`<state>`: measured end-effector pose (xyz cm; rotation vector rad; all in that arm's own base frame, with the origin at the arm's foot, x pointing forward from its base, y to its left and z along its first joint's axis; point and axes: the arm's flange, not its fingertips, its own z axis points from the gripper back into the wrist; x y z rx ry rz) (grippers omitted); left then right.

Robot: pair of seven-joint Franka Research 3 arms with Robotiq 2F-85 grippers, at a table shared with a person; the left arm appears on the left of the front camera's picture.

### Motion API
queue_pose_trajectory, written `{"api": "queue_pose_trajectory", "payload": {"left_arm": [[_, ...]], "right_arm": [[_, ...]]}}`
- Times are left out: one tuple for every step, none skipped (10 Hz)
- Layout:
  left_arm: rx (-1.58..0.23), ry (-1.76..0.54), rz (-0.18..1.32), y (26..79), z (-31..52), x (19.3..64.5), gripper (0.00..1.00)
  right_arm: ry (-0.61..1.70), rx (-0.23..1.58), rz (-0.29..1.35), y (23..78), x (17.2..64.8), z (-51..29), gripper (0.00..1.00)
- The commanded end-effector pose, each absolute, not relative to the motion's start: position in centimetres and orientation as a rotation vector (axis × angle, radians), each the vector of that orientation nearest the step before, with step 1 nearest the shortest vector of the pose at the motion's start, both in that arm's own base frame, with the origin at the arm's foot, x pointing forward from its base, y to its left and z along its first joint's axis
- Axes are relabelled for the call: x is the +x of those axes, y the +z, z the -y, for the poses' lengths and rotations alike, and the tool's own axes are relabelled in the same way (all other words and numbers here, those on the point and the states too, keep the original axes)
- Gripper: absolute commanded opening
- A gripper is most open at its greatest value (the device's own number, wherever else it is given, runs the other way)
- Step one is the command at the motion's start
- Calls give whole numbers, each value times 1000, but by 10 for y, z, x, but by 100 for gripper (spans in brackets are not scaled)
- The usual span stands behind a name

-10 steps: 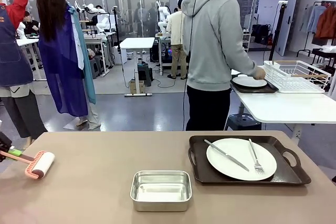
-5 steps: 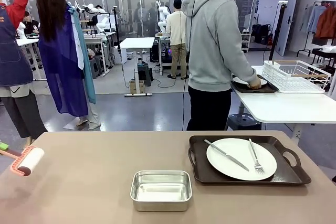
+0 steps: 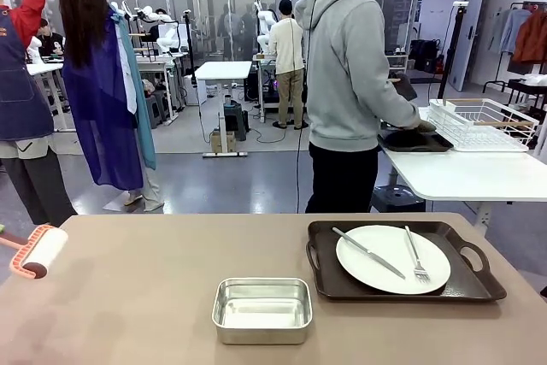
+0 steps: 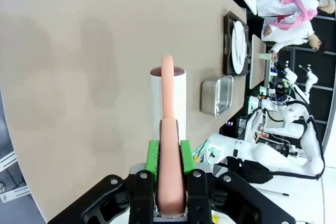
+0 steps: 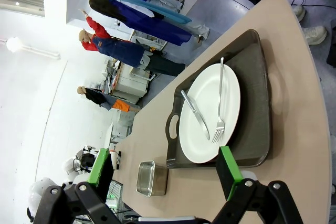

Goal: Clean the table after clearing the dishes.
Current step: When the left (or right) Handle tray is removed, use the left hand (or right hand) to clean the left (or right) side of the table with the Lint Roller, then place the Lint Roller back on top of the Airtight Container.

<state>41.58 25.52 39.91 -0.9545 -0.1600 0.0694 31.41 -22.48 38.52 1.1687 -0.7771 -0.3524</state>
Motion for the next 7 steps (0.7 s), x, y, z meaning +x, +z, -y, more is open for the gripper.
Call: {"api": "queue_pose_trajectory", "payload": {"left_arm": [[-945,62,157,395,-267,428,21],[-945,62,157,395,-267,428,21],[-945,62,157,395,-267,428,21],[-945,62,157,395,-267,428,21],[-945,62,157,395,-267,428,21],[-945,62,157,395,-267,428,21],[-945,62,157,395,-267,428,21]], "right_arm": [[-349,1171,787,387,311,221,100],[-349,1171,787,387,311,221,100],[-349,1171,787,387,311,221,100],[-349,1171,787,387,311,221,100],[-349,1171,787,387,311,221,100],[-349,1171,787,387,311,221,100],[-349,1171,787,387,311,221,100]]}}
